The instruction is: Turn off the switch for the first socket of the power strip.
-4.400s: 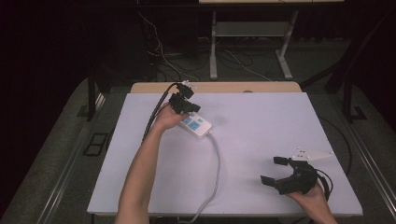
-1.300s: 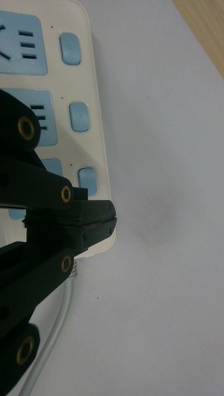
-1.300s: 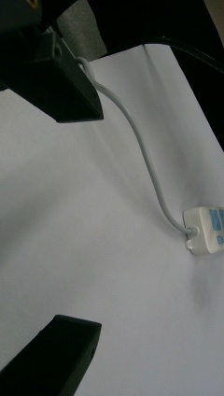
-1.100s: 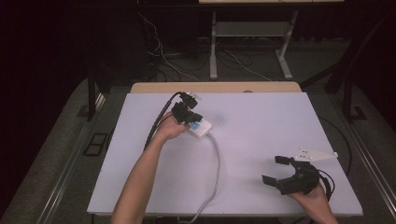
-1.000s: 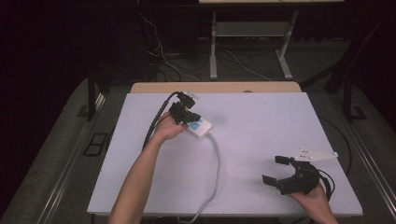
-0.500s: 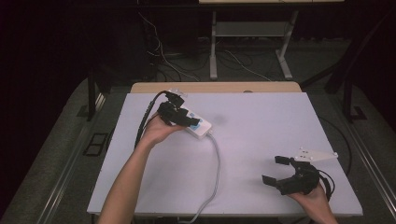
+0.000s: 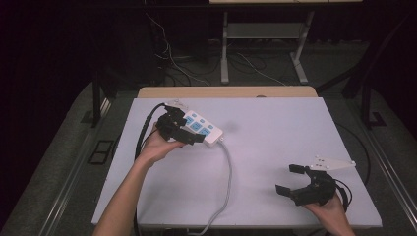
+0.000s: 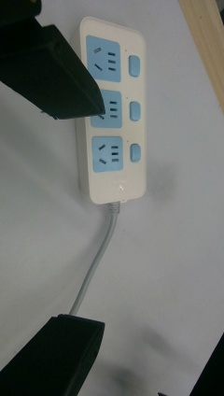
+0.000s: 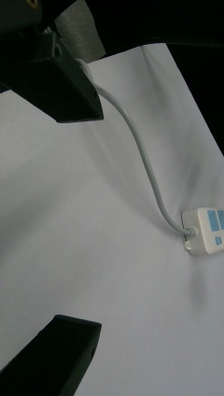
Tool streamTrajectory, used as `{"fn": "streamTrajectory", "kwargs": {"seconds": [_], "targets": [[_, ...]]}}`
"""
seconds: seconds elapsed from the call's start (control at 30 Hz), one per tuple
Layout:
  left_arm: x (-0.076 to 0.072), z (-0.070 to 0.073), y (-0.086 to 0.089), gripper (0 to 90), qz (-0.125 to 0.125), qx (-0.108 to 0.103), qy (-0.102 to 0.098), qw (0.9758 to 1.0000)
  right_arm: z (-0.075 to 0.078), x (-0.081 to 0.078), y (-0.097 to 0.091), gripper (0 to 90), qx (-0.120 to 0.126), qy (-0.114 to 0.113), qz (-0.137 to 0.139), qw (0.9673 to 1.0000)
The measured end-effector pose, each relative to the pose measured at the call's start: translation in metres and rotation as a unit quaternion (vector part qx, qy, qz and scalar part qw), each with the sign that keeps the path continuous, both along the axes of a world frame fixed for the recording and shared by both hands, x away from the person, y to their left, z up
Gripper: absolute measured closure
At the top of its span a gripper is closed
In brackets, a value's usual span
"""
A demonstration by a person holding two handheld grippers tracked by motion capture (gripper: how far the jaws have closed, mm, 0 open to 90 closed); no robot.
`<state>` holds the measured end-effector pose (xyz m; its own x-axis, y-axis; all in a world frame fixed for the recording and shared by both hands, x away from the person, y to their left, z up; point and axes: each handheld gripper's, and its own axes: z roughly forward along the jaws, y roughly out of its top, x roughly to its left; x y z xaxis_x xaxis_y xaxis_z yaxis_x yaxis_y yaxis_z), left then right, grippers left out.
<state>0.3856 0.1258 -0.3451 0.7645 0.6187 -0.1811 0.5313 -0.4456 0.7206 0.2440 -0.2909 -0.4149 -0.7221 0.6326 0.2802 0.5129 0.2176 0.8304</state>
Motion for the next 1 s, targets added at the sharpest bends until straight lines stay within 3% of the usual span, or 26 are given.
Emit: {"fn": "streamTrajectory", "kwargs": {"seconds": [0.5,1.0], "targets": [[-0.043,-0.008,0.009,0.0,-0.006,-0.028,-0.027,0.9992,0.0,0.0,0.001,0.6,0.0,0.002,-0.001,1.0],[-0.08,-0.026,0.026,0.0,0.011,-0.051,-0.045,0.9976,0.0,-0.001,0.002,0.6,0.0,0.004,0.0,1.0]]}}
